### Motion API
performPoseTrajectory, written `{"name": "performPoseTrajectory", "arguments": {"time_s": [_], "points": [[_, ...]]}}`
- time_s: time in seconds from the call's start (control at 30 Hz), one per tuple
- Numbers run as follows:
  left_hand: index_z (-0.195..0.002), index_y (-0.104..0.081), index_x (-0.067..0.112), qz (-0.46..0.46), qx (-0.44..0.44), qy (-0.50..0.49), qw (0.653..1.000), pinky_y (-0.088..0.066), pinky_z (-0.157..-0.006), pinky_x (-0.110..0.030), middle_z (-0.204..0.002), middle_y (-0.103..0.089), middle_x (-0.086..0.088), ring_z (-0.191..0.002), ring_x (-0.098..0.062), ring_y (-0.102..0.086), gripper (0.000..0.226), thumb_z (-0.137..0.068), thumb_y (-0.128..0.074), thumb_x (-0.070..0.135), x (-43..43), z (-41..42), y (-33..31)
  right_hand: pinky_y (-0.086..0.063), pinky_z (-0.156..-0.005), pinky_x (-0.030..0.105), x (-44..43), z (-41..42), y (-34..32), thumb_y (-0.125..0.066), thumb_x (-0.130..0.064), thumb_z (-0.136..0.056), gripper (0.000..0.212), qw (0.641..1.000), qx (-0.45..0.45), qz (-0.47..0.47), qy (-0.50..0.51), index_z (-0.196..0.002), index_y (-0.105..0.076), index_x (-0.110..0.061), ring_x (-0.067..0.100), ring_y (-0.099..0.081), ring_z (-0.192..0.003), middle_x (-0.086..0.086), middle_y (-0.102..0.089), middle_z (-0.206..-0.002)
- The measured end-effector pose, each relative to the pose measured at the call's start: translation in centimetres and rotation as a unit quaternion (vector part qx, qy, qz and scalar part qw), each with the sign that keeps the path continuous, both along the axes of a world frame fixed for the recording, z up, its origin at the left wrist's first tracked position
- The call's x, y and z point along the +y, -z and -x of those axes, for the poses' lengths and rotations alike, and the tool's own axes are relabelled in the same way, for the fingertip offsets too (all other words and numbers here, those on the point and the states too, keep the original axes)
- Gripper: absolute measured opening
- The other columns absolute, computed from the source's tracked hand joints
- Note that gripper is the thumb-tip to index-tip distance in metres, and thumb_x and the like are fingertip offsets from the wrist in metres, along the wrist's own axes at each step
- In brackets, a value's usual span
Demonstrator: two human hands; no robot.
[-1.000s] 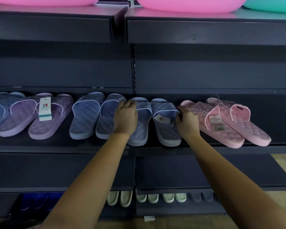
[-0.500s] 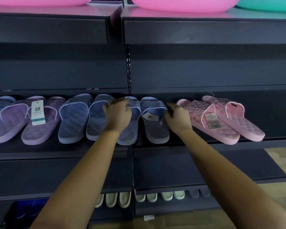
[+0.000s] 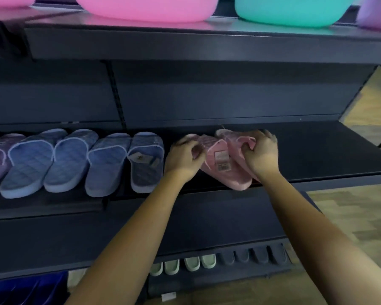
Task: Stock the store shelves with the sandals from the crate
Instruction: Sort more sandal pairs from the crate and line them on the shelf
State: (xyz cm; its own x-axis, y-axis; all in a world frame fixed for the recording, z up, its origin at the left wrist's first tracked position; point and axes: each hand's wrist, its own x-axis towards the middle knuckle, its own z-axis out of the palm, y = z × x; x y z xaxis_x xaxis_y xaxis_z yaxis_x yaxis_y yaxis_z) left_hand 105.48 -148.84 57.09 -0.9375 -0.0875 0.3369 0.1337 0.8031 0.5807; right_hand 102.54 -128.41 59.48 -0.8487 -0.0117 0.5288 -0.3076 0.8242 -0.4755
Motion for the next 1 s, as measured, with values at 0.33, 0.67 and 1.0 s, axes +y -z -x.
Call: {"name": "performPoseTrajectory", "arguments": {"time_s": [0.33,0.67,1.0], "points": [[-0.128,-0.057,0.011,0.029,-0.008,-0.08,0.996,-0.035,-0.105,-0.038,-0.133,-0.054,-0.013,-0.12,-0.035,-0.047,0.044,-0.085,-0.061,0.016,3.7,-0.1,-0.3,-0.039,-0.067,0.029,5.7,2.5,2.0,-0.05,-0.011,-0.087,0.038,0.978,-0.2,0.051,0.026,-0.125,-0.048,-0.009,0.033,-0.058,-0.087,0.016,-0.066,-0.101],[-0.096,-0.068,0.0,0.089,0.029,-0.081,0.992,-0.045,-0.071,-0.034,-0.098,-0.066,-0.018,-0.088,-0.032,-0.061,0.023,-0.082,-0.05,-0.003,-1.3,1.6,-0.5,-0.037,-0.062,0.023,2.7,4.3,2.7,-0.048,-0.002,-0.085,0.03,0.99,-0.127,0.051,0.024,-0.109,-0.065,-0.006,0.036,-0.063,-0.09,0.014,-0.07,-0.098],[-0.12,-0.062,0.003,0.052,0.069,-0.046,0.995,-0.049,-0.084,-0.032,-0.119,-0.064,-0.014,-0.1,-0.029,-0.062,0.039,-0.087,-0.046,0.018,-2.2,0.6,-0.2,-0.039,-0.071,0.024,-0.4,3.7,3.4,-0.046,-0.006,-0.088,0.027,0.985,-0.134,0.111,0.0,-0.111,-0.062,-0.007,0.031,-0.064,-0.092,0.013,-0.07,-0.1]]}}
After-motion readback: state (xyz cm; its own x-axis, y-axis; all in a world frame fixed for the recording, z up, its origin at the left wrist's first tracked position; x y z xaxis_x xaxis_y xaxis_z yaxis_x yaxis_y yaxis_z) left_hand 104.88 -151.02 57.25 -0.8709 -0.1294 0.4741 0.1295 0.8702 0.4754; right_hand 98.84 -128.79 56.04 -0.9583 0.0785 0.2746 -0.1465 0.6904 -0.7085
